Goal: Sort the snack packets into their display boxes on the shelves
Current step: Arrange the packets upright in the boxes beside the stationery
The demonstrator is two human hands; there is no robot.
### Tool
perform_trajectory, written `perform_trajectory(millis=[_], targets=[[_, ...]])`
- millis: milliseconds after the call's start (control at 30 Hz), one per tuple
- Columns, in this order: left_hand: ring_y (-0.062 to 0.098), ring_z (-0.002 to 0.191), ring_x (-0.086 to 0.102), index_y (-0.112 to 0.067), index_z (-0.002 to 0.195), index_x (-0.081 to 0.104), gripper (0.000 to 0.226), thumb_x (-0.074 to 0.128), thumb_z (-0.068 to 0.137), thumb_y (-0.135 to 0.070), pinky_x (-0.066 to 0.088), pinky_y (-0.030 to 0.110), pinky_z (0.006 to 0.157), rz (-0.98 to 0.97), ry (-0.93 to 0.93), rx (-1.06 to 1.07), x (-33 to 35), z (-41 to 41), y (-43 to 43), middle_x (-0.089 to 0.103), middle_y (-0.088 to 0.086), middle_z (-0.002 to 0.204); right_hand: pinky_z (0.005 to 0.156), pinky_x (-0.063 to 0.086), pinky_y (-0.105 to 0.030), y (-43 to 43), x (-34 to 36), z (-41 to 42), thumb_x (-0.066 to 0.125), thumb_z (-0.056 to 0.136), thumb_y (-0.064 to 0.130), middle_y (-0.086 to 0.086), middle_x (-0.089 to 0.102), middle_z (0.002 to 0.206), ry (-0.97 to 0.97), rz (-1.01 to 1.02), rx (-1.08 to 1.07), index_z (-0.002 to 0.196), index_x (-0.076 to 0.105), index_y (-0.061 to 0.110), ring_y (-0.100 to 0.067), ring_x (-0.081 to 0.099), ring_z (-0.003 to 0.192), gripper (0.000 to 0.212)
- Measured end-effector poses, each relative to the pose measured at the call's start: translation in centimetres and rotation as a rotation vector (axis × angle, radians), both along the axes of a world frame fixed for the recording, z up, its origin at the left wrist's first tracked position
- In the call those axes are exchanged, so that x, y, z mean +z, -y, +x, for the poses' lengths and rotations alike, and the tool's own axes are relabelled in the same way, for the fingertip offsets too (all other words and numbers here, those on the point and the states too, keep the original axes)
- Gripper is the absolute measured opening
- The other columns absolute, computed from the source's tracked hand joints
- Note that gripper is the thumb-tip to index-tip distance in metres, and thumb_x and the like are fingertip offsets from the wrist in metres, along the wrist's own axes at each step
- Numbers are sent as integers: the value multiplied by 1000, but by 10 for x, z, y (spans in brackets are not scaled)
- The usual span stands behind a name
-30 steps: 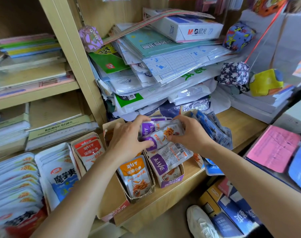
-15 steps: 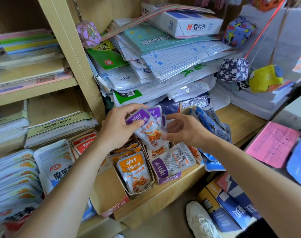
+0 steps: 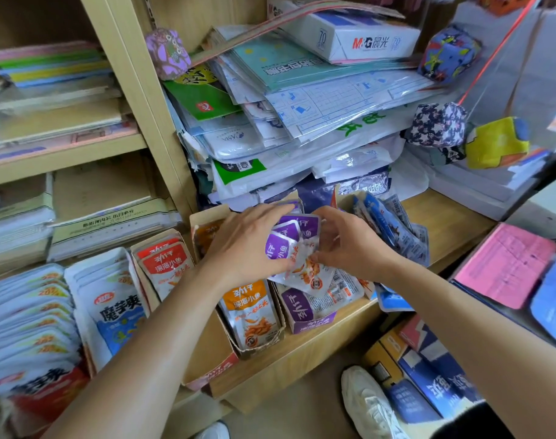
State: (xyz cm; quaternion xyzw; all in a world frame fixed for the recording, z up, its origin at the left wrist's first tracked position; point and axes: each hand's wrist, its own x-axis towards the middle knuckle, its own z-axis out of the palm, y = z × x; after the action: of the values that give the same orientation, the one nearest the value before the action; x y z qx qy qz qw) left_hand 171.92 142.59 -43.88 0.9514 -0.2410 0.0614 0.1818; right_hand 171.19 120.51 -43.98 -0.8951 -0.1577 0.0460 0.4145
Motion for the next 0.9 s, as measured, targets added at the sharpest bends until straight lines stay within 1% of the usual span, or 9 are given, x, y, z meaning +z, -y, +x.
perform_trajectory(millis=[133, 267, 367, 433, 500, 567, 667, 733, 900], targets=[[14, 114, 54, -39, 151, 34, 89, 80, 76, -53, 37, 27, 87, 14, 14, 19, 1, -2, 4, 47, -11, 137, 63, 43, -5, 9, 10, -13, 86, 76, 19, 22, 59, 92, -45, -237, -20, 136, 49, 26, 12, 57, 73, 71], [9, 105, 60, -35, 143, 43, 73, 79, 81, -47, 40, 15, 67, -143, 36, 51, -3, -2, 6, 55, -10, 127, 65, 43, -10, 14, 10, -29, 86, 77, 24, 16, 62, 99, -46, -427, -21, 117, 67, 21, -4, 59, 81, 45], [9, 108, 60, -35, 140, 47, 71, 83, 79, -41, 51, 19, 70, -271, 11, 80, -5, -1, 5, 57, -9, 126, 50, 43, -12, 21, 18, -34, 83, 80, 16, 10, 65, 70, -62, -335, -47, 83, 71, 20, 1, 58, 58, 13], [10, 111, 60, -34, 138, 50, 69, 85, 78, -38, 57, 28, 74, -330, 29, 106, -5, 2, 4, 59, -8, 127, 44, 41, -16, 33, 31, -37, 79, 81, 10, 6, 65, 65, -32, -216, -162, 78, 70, 19, -1, 58, 52, 13], [11, 109, 61, -31, 135, 54, 68, 87, 76, -37, 56, 29, 74, -354, 48, 121, -5, 5, 2, 61, -6, 126, 49, 48, -32, 48, 40, -40, 77, 81, 7, 2, 69, 70, 107, -46, -298, 75, 67, 21, -13, 65, 62, 19], [12, 106, 64, -28, 134, 57, 69, 88, 73, -38, 55, 28, 75, -356, 57, 121, -4, 6, 2, 65, -5, 124, 58, 51, -34, 54, 43, -44, 74, 83, 5, 2, 69, 74, 299, 70, -384, 77, 66, 19, -19, 65, 71, 17], [10, 97, 66, -27, 127, 60, 66, 90, 70, -39, 53, 24, 72, -426, 35, 128, -4, 7, 3, 69, -6, 116, 59, 49, -22, 38, 34, -48, 72, 85, 6, 12, 67, 76, 482, 101, -372, 84, 68, 16, -7, 61, 67, 10], [6, 90, 65, -29, 115, 60, 56, 91, 69, -38, 47, 19, 66, -472, 19, 157, -4, 7, 3, 70, -10, 107, 62, 52, -27, 24, 18, -47, 71, 86, 11, 10, 68, 78, 558, 61, -287, 90, 71, 12, -8, 63, 69, 4], [-1, 80, 63, -30, 97, 67, 31, 87, 77, -20, 39, 11, 60, -502, -11, 249, -4, 11, -3, 68, -13, 95, 80, 59, -42, 4, -18, -41, 77, 83, 16, 0, 75, 109, 548, -178, -1, 112, 74, 14, -23, 68, 96, 29]])
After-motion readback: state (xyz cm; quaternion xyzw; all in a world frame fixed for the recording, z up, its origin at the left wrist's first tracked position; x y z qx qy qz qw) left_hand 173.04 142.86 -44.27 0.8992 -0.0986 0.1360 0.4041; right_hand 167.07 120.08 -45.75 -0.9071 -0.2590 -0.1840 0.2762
